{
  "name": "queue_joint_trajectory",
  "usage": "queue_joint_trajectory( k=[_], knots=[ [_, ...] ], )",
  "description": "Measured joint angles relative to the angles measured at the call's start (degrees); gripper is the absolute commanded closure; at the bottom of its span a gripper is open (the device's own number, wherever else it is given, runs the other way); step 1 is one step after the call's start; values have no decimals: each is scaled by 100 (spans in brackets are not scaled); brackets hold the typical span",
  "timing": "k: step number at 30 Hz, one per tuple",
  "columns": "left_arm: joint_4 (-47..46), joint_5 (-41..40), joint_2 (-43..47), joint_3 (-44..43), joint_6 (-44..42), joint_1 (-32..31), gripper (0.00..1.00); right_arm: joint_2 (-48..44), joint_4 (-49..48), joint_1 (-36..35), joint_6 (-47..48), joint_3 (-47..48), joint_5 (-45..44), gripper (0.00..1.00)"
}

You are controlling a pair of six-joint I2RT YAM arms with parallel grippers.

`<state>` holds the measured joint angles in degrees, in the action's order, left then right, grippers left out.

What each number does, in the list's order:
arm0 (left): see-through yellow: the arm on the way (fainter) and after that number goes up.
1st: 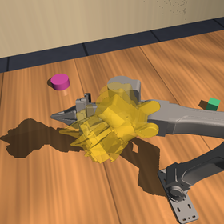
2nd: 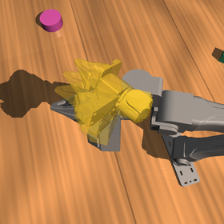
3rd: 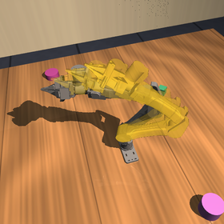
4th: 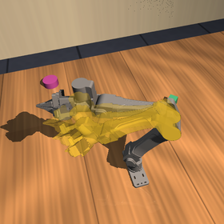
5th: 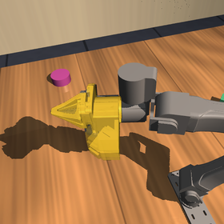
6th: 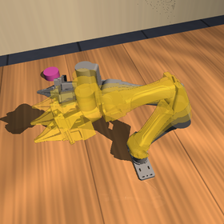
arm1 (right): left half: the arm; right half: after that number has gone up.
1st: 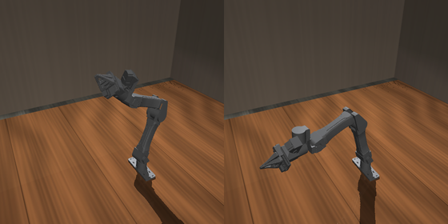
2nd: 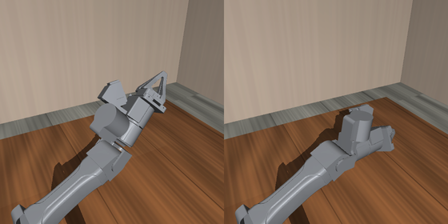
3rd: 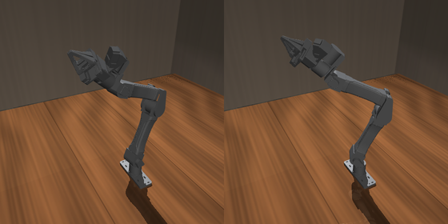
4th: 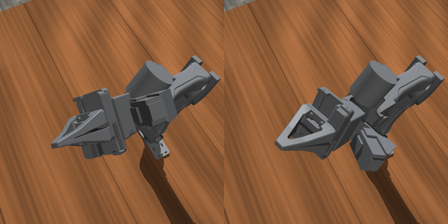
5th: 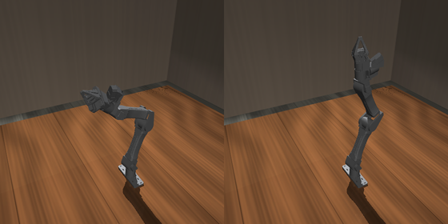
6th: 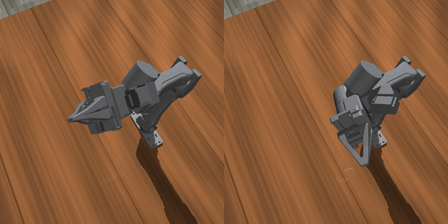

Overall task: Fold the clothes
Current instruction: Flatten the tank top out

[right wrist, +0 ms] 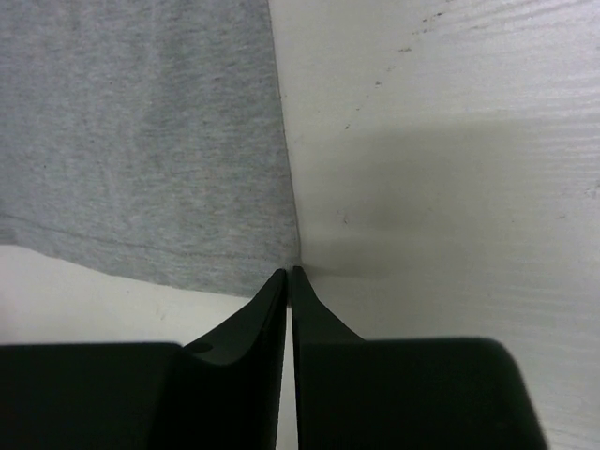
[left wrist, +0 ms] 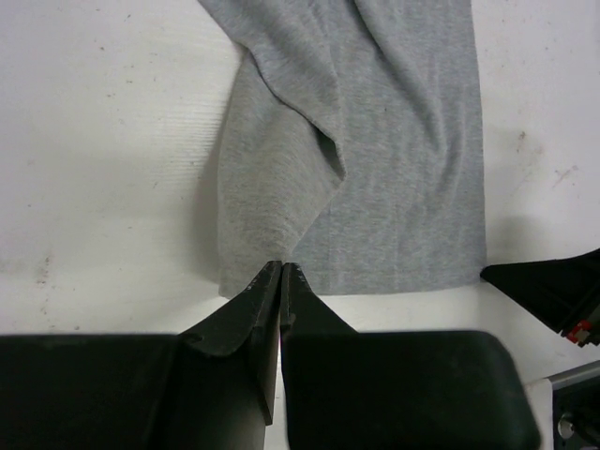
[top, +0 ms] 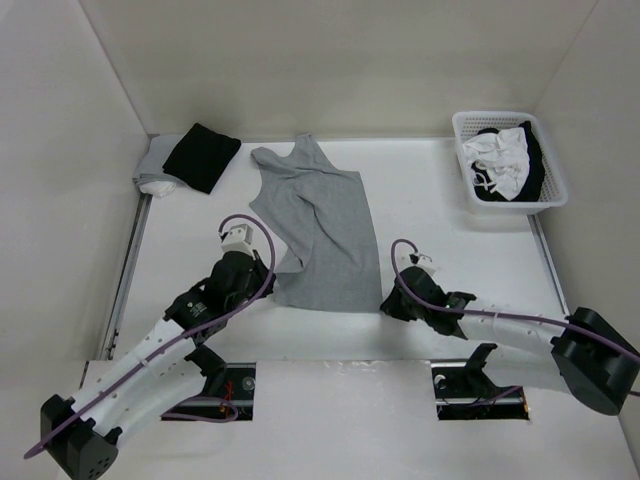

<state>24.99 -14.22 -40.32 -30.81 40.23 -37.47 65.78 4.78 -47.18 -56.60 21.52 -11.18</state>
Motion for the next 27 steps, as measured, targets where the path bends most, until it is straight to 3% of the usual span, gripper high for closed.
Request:
queue_joint_trajectory(
  k=[4,10,17,24,27],
  knots=[
    [-39,42,118,0,2,96,100,-302,0,52,-61,-101,-2,100],
    [-238,129,387,-354,247,490,100,-2068,739,59,232,566,-350,100],
    [-1071,85,411,-2627,651,710,100,-2356,1792,-590,1547,4328,-1471,100],
    [-1910,-199,203,-4968,553,855,100,-1259,1910,-2031,3467,8411,-2865,100],
    [-2094,-273,-46,-5814,428,933,100,-737,1816,-2702,4341,9667,-3333,100]
  ],
)
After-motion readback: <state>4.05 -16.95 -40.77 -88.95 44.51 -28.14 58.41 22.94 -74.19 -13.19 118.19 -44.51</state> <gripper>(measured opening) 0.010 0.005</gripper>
